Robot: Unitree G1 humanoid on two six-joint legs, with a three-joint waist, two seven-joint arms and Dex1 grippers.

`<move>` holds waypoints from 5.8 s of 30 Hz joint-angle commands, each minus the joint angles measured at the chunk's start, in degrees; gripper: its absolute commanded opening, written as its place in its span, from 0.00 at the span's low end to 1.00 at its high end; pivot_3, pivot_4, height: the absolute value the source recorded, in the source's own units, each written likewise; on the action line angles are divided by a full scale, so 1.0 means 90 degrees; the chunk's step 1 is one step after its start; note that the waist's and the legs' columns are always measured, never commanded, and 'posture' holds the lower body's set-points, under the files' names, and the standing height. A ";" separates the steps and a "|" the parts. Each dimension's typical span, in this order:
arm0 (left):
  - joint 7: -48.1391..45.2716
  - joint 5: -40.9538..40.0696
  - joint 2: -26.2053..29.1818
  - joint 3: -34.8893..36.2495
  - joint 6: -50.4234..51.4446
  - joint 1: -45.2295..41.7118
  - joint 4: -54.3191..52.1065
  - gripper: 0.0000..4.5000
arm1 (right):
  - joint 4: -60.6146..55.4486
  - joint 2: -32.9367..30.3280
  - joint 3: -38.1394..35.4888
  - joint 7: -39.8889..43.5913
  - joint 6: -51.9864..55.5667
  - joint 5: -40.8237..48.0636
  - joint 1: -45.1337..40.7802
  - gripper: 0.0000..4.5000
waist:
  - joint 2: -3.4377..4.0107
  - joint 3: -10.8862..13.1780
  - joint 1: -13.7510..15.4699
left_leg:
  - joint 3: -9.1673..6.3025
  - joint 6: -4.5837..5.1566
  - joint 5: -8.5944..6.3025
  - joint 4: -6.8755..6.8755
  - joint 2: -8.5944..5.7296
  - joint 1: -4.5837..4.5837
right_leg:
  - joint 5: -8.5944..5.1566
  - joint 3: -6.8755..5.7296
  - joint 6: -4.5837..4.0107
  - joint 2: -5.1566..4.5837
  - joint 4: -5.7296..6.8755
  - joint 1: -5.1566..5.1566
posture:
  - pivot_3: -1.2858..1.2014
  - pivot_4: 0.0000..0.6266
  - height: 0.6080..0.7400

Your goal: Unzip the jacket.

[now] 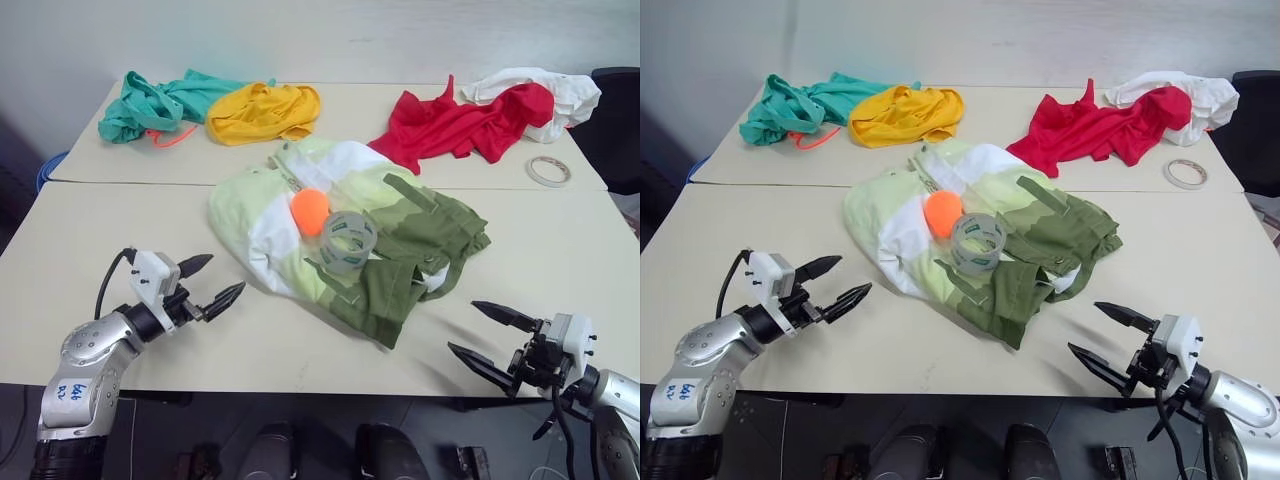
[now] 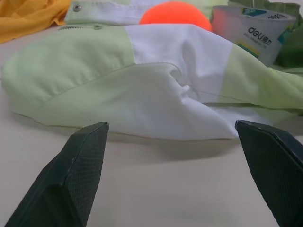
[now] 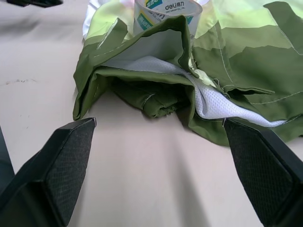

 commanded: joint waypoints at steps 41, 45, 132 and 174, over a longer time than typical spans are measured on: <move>-0.1303 -0.1649 0.0359 0.0513 0.0397 0.1035 -0.1294 1.00 | 0.1564 -0.0503 0.1804 0.1061 0.4238 -0.0146 -0.6726 0.00 | -0.0006 -0.0001 -0.0111 | -0.0026 0.0019 0.0040 0.0038 -0.0031 -0.0127 | -0.0002 -0.0091 -0.0019 -0.0037 0.0095 -0.0116 | 0.52 0.24 1.00; -0.1342 -0.1772 0.0372 0.0373 0.0541 0.0666 -0.1342 1.00 | 0.1662 -0.1750 0.0794 0.1174 0.4206 -0.0133 -0.6078 0.00 | -0.0006 0.0000 -0.0033 | -0.0022 0.0031 0.0033 0.0037 -0.0041 -0.0130 | -0.0001 -0.0092 -0.0017 -0.0038 0.0081 -0.0115 | 0.52 0.24 1.00; -0.3022 -0.0817 0.2329 0.0452 0.2419 0.0903 -0.0412 0.56 | -0.1928 -0.2636 -0.1500 0.0750 0.4058 0.1771 -0.0156 0.66 | -0.0010 0.0012 -0.0008 | -0.0020 0.0068 0.0036 0.0025 -0.0061 -0.0040 | 0.0039 -0.0094 0.0049 -0.0090 -0.0011 0.0001 | 0.52 0.24 1.00; -0.2942 0.2635 -0.0156 -0.2396 -0.3348 -0.4607 0.6629 1.00 | -0.0212 -0.1084 0.1226 -0.0569 0.5364 0.0493 -0.4302 0.01 | -0.0037 0.0005 0.0011 | 0.0024 0.0115 0.0034 0.0125 -0.0094 -0.0147 | 0.0051 -0.0147 0.0062 -0.0067 0.0107 -0.0112 | 0.52 0.24 1.00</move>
